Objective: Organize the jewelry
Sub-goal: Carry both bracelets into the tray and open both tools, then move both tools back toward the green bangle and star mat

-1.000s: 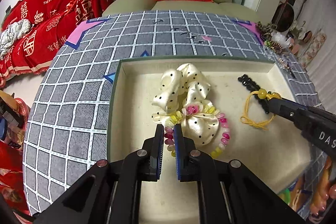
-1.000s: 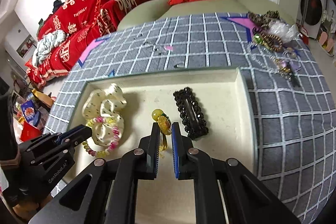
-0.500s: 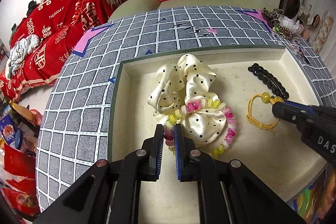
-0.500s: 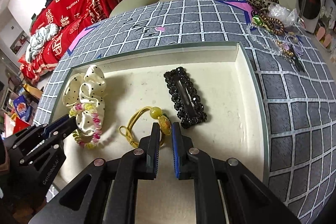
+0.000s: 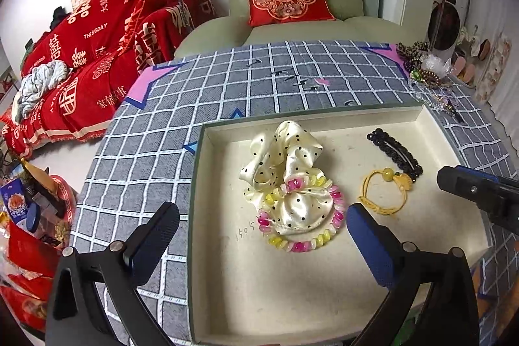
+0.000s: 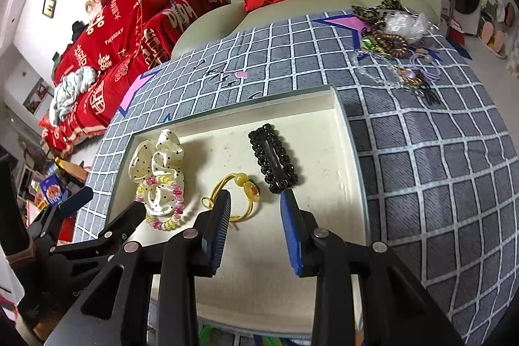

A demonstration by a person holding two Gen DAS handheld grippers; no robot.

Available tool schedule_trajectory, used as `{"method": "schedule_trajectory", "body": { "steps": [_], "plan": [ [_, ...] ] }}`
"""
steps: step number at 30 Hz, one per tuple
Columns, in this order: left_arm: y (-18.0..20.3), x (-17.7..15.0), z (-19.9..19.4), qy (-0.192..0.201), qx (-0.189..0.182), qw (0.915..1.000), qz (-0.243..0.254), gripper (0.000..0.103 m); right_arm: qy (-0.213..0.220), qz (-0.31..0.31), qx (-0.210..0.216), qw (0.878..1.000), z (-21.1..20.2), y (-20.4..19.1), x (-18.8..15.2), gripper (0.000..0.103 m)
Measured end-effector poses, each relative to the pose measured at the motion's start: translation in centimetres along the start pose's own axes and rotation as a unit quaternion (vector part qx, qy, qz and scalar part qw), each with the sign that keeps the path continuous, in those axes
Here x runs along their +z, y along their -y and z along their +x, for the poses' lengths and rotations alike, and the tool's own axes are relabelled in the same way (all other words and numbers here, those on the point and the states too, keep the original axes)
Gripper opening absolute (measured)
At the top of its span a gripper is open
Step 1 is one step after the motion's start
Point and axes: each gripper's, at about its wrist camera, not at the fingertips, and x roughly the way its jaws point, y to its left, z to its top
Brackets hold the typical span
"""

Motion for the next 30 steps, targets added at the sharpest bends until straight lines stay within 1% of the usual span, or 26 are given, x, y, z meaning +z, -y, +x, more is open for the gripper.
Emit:
{"method": "schedule_trajectory", "body": {
  "steps": [1,3,4,5,9,11,13,15,17,20,25,27,30],
  "plan": [
    [0.0,-0.1,-0.3,0.002,0.000,1.0000,-0.001,0.103,0.000,0.002,0.003,1.000,-0.3,0.0,-0.2,0.035],
    [-0.2,-0.5,-1.1,0.007,-0.002,1.0000,-0.002,0.103,0.003,0.002,0.006,1.000,-1.1,0.0,-0.5,0.044],
    [-0.4,-0.7,-1.4,0.007,-0.003,1.0000,-0.003,0.103,0.005,0.001,0.006,1.000,-1.5,-0.1,-0.7,0.057],
    [-0.5,-0.9,-1.7,0.007,-0.005,0.9999,-0.006,0.103,0.007,0.001,0.008,1.000,-1.9,-0.2,-0.9,0.066],
    [-1.2,-2.2,-3.5,0.011,-0.019,0.9996,-0.019,0.103,0.016,0.002,0.022,1.000,-3.8,-0.5,-1.8,0.076],
    [-1.7,-3.1,-4.8,0.014,-0.026,0.9993,-0.023,0.103,0.020,0.003,0.029,0.999,-4.9,-0.5,-2.4,0.084],
    [-1.9,-4.2,-5.9,0.017,-0.029,0.9993,-0.019,0.103,0.027,0.004,0.037,0.999,-6.0,-0.5,-3.1,0.084],
    [-2.0,-5.3,-7.0,0.015,-0.029,0.9993,-0.016,0.103,0.030,0.006,0.045,0.999,-7.1,-0.5,-3.9,0.089],
    [-2.2,-6.2,-7.9,0.015,-0.034,0.9991,-0.019,0.103,0.038,0.008,0.052,0.998,-8.2,-0.4,-4.7,0.103],
    [-2.4,-8.0,-9.3,0.019,-0.032,0.9991,-0.019,0.103,0.050,0.007,0.054,0.997,-9.6,-0.5,-5.9,0.103],
    [-2.3,-10.5,-11.0,0.025,-0.012,0.9996,-0.006,0.103,0.060,-0.002,0.051,0.997,-11.5,-0.7,-8.1,0.103],
    [-2.5,-11.2,-11.5,0.026,-0.016,0.9995,-0.010,0.103,0.063,0.002,0.053,0.997,-12.1,-0.6,-9.0,0.103],
    [-2.8,-12.3,-11.7,0.016,-0.024,0.9994,-0.020,0.103,0.066,0.017,0.063,0.996,-12.9,-0.1,-10.3,0.103]
  ]
}}
